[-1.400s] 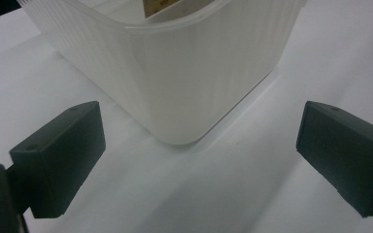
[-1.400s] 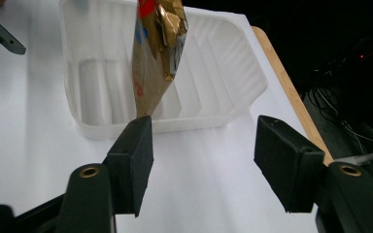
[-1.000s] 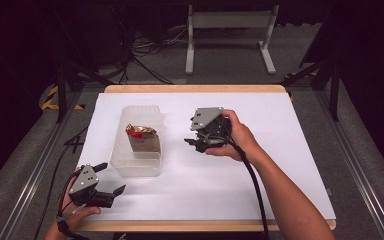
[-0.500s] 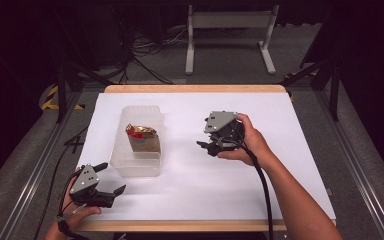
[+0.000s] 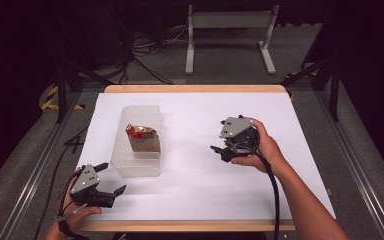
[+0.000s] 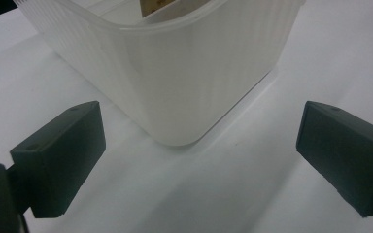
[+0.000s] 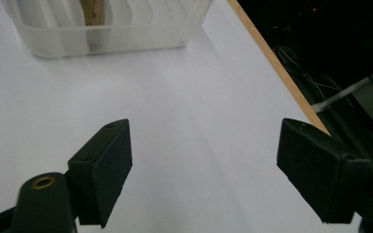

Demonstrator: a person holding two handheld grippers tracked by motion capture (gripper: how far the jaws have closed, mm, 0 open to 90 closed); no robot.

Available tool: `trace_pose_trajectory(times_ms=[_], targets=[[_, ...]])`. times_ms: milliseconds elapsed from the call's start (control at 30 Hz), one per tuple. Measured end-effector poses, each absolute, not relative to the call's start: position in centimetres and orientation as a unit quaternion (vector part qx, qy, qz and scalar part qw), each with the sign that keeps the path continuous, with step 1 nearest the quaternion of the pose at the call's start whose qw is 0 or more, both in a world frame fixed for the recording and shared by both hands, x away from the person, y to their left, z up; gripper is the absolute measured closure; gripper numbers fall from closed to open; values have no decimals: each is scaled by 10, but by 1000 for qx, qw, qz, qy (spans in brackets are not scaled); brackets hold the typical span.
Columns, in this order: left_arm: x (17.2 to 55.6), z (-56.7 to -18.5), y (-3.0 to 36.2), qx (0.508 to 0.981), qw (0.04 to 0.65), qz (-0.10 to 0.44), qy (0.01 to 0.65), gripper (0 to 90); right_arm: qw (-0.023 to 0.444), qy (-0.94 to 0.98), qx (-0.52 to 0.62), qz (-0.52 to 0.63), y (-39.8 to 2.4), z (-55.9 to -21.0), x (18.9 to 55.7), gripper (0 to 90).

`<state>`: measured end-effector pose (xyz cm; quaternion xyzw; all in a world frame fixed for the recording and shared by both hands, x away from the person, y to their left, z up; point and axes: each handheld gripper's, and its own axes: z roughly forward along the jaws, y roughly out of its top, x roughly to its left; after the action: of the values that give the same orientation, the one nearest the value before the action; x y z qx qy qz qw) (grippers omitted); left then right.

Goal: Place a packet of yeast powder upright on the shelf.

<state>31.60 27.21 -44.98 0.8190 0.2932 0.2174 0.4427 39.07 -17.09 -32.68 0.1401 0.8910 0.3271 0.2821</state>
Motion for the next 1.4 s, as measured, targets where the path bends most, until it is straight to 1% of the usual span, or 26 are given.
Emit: trace_pose_trajectory(times_ms=[667, 833, 1400], targets=[[316, -450, 271, 821, 441, 217, 291, 47, 301, 883, 196, 303, -217, -355, 374, 148], [317, -450, 271, 820, 441, 215, 293, 46, 297, 882, 211, 299, -232, -368, 368, 139], [318, -450, 270, 820, 442, 215, 292, 47, 299, 861, 268, 313, -274, -393, 337, 112]])
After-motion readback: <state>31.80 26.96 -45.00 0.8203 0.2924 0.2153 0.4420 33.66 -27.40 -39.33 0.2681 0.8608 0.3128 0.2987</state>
